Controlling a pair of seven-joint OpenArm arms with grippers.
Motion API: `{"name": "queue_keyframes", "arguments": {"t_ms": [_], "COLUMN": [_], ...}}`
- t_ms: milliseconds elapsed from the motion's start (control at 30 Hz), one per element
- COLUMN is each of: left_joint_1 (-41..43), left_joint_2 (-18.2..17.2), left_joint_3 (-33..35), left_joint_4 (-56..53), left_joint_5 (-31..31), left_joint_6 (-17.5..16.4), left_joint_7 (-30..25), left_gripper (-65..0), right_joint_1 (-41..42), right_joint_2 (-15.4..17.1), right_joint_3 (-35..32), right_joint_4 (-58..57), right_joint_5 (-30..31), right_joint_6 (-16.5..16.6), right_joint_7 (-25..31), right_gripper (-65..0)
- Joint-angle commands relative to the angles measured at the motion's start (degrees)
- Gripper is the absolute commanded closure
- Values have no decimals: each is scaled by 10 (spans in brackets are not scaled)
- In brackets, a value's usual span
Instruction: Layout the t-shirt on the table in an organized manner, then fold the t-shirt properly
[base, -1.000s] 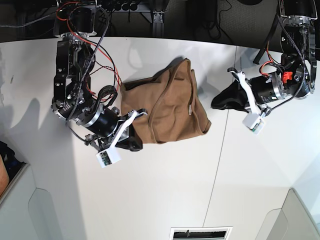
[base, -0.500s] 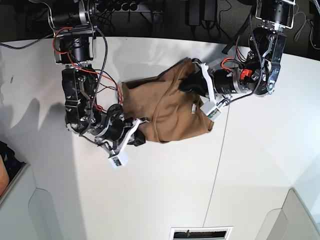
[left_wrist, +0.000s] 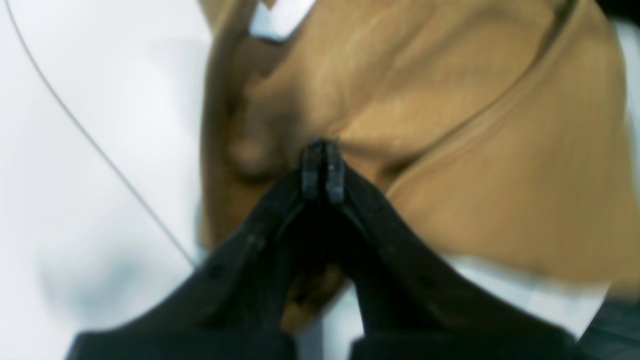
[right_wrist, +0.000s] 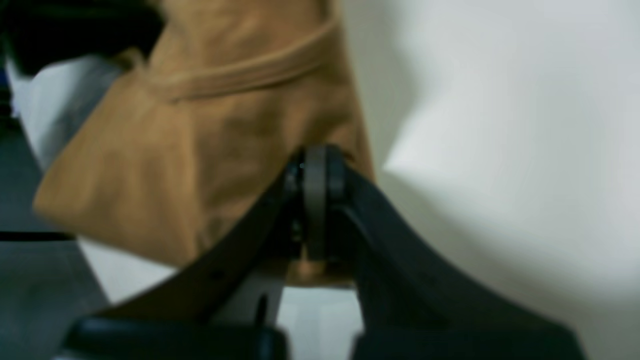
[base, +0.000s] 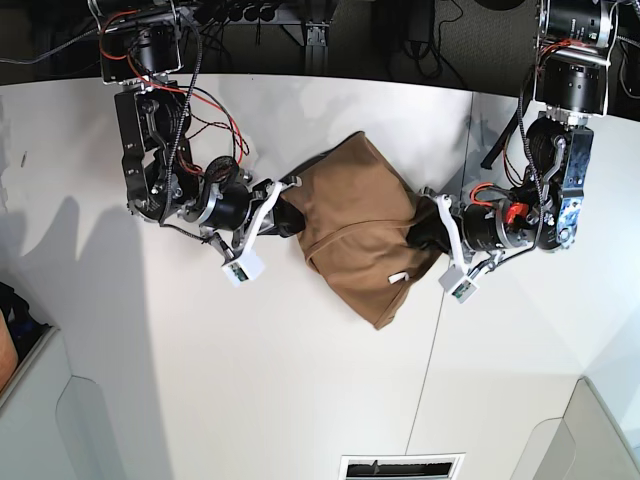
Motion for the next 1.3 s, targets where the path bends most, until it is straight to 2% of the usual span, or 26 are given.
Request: {"name": "queue_keyframes", "arguments": {"t_ms": [0,233,400,533,633,700,800,867,1067,1267], "left_joint_1": [-20,-62,-73,-73,-73,-73,-58,-36,90,264], "left_joint_2": [-1,26,40,32,14,-5,-37,-55,-106,-116], "left_joint_3": [0,3,3,-1,-23,-38,-48,-50,-66,-158], "left_joint_4": [0,-62,-63,-35,12,38,62,78,165,304], "left_joint_5": [-11,-10,-21,-81,-106,-133,-177,-181,-183,-185], "left_joint_6": [-4,-4,-4,-4,-4,-4,-4,-4,-4,-4], "left_joint_7": [-14,-18,-17,5,15,42,69,72,79,86], "left_gripper": [0,0,0,0,0,0,0,0,0,0], "right_joint_1": [-1,-66,-87,-92,-92,-92,-93,-96,-130,-219], "right_joint_2": [-4,-37,-52,-52,-52,-50,-37,-21,50,115], "right_joint_3": [0,0,0,6,20,34,57,73,113,163], "right_joint_4": [14,60,76,95,105,110,122,134,156,226], "right_joint_5": [18,26,30,12,-1,0,0,0,21,77], "right_joint_6": [3,7,7,7,6,7,7,6,5,5], "right_joint_7": [7,6,4,4,2,1,-7,-14,-22,-45], "right_gripper": [0,0,0,0,0,0,0,0,0,0]}}
